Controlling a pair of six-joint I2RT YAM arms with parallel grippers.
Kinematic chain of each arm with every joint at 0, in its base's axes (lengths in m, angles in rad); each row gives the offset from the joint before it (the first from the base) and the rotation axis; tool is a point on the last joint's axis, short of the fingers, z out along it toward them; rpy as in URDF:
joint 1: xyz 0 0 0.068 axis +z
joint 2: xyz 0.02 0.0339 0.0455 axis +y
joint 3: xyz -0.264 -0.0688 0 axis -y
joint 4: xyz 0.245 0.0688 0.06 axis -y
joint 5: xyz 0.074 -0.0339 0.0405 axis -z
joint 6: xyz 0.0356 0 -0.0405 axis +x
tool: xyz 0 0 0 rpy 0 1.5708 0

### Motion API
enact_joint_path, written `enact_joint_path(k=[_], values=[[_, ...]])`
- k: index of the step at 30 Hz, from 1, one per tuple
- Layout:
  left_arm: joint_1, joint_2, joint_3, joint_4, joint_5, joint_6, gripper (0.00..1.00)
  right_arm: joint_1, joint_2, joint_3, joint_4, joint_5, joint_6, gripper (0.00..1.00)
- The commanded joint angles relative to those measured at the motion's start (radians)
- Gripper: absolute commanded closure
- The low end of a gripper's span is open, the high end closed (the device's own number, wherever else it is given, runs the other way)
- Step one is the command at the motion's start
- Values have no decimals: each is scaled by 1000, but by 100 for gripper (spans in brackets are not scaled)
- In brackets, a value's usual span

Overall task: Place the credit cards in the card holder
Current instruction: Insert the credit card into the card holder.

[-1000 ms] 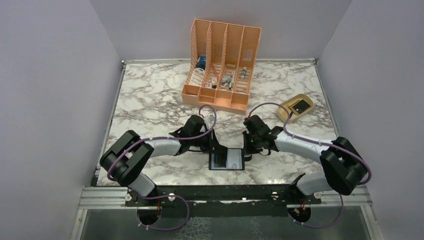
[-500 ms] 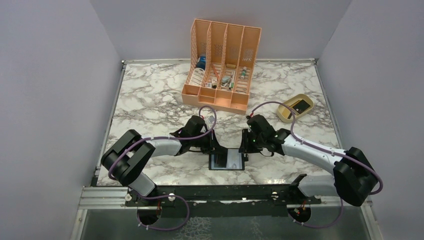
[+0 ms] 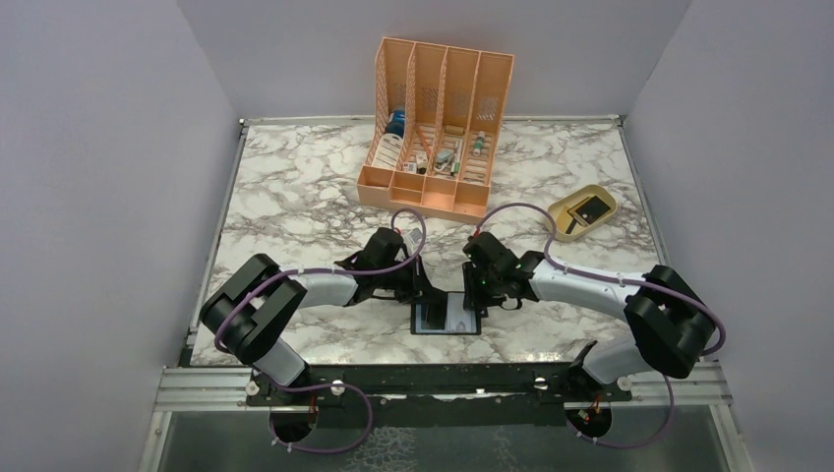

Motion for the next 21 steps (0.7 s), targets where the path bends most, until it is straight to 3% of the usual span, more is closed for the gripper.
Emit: enact_joint_path(k=[1,9,21], values=[[-7,16,-13,10,1,-7,100,7,30,17,-59,114,-9,70],[-11,9,-10,-1,4,-13,100,8,22,-5,-49,130,-14,81],[-24,16,4,-11,-14,-43,100,8,-1,-45,-17,111,-3,82]])
